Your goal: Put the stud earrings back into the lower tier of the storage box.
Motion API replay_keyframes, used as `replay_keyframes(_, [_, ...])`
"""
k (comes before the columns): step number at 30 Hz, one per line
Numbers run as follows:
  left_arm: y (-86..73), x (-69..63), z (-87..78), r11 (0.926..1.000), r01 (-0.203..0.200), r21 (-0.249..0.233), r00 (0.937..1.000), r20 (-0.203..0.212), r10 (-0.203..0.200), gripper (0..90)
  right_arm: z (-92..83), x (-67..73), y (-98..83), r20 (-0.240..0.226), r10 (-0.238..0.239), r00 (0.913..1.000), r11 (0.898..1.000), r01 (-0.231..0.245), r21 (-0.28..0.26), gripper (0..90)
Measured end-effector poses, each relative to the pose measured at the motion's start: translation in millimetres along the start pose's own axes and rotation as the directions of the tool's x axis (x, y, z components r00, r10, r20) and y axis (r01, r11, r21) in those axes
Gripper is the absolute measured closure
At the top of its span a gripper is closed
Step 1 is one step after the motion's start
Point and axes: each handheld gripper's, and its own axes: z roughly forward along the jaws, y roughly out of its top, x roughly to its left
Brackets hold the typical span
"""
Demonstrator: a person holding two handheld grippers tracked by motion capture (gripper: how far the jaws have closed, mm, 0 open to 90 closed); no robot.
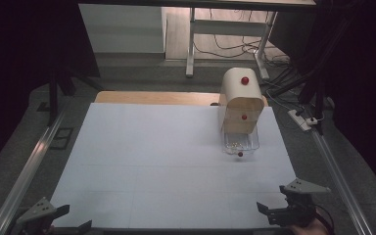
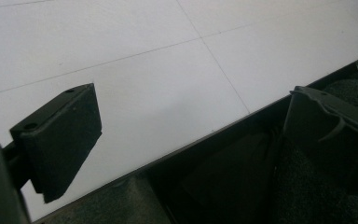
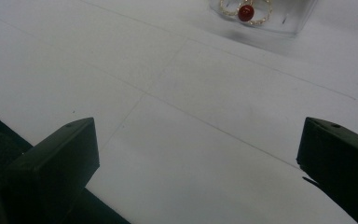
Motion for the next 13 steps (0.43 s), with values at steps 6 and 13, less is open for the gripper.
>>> replay_keyframes(6, [0.0, 0.8, 0.3, 1.0, 0.001, 0.001, 1.0, 0.006, -0.001, 4.5, -4.8, 0.2, -4.1, 0.007, 0.013, 0.9999, 1.0, -0.013, 0.01, 0.0])
replay_keyframes(13, [1.4, 1.3, 1.3, 1.0, 0.001, 0.003, 0.9999, 0.01, -0.001, 4.3, -6.2, 2.7, -7.5, 0.02, 0.013, 0.9997, 0.999, -0.014, 0.047, 0.4])
